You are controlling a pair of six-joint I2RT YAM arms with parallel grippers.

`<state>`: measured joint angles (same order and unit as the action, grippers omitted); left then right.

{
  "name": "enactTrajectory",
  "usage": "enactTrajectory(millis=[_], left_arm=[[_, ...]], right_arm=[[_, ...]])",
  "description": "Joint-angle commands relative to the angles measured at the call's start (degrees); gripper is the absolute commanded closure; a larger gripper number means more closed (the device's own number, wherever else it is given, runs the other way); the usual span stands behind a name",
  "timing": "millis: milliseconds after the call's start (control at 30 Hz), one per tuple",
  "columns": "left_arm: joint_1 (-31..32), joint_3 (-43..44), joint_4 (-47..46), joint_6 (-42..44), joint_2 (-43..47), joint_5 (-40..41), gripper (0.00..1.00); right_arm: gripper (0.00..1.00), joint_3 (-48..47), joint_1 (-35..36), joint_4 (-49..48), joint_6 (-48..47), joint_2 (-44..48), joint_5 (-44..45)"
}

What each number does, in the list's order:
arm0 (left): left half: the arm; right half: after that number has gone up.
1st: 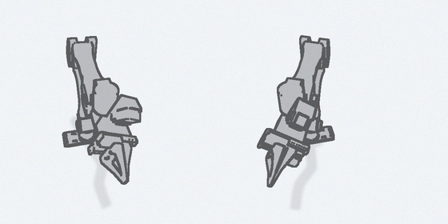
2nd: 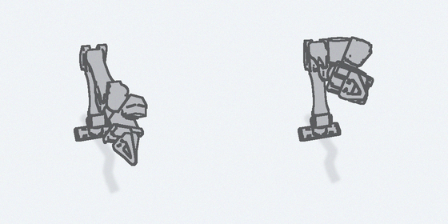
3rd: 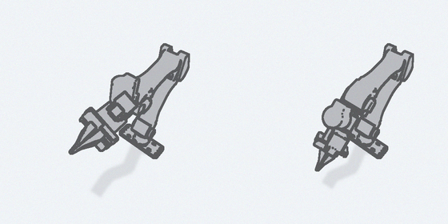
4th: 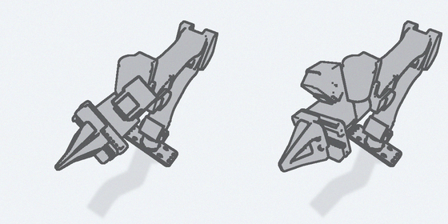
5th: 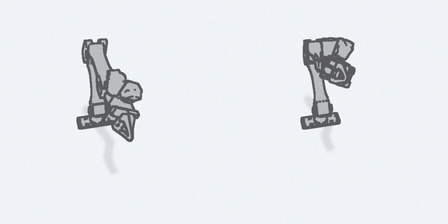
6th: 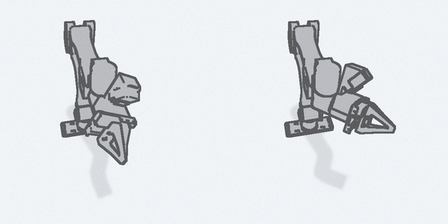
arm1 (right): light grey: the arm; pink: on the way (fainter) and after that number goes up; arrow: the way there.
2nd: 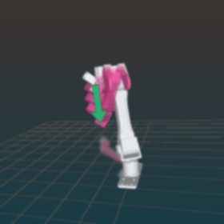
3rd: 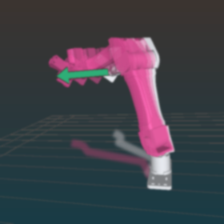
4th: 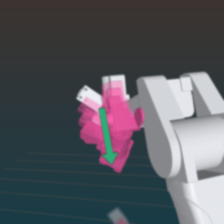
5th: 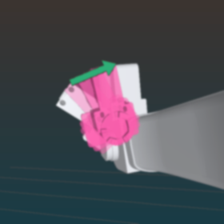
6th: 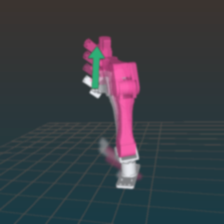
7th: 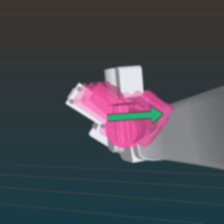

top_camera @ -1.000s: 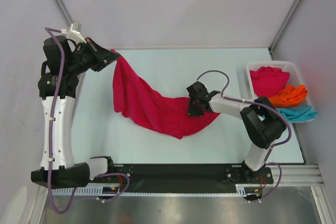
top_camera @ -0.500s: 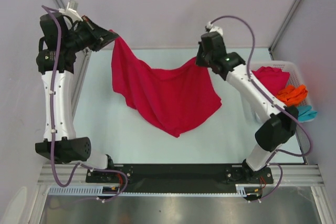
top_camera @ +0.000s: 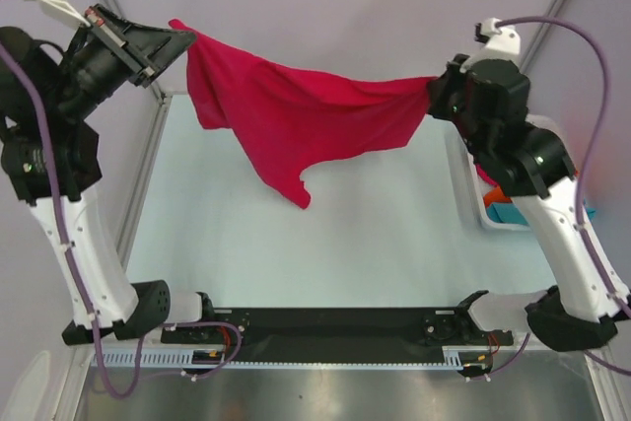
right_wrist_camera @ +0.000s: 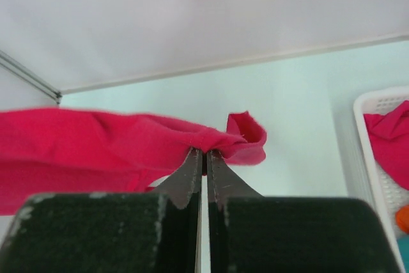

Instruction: Fold and stack the t-shirts

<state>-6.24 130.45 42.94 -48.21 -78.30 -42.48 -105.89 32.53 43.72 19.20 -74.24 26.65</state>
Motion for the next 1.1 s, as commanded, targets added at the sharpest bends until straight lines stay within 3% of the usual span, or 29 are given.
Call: enactTrajectory(millis=[0,300,400,500,667,867,1067], left_arm=[[-0.4,2.6,-0.3,-5.6,3.8,-1.2,1.00],[-0.7,3.1,-2.1,-7.6,5.3,0.1,1.00],[-0.9,-1.5,-2.9,-5.5,4.0,2.6,1.00],[-0.8,-14.0,-6.5,-3.4,2.0,5.2,1.00],[-0.8,-23.2,-12.8,-2.4,-7.5,7.8,1.00],[-0.7,-16.2,-12.0,-1.5,-30.0,9.1,1.00],[-0.9,2.7,-5.9,-1.1,-47.7,9.9,1.00]], right_arm=[[1.00,-1.7,3.3,2.9,-0.4,5.4,5.4],[1.00,-2.9,6.7,3.6,0.0,7.9,8.4],[1.00,-1.3,6.2,3.4,0.0,5.1,8.9],[1.00,4.6,1.1,0.7,2.2,2.3,0.0],[1.00,13.6,-4.5,-5.8,4.3,-6.9,-5.5],[1.00,12.3,-7.7,-10.5,4.3,-22.2,-8.3],[1.00,4.3,-9.4,-11.9,4.0,-35.5,-7.4]])
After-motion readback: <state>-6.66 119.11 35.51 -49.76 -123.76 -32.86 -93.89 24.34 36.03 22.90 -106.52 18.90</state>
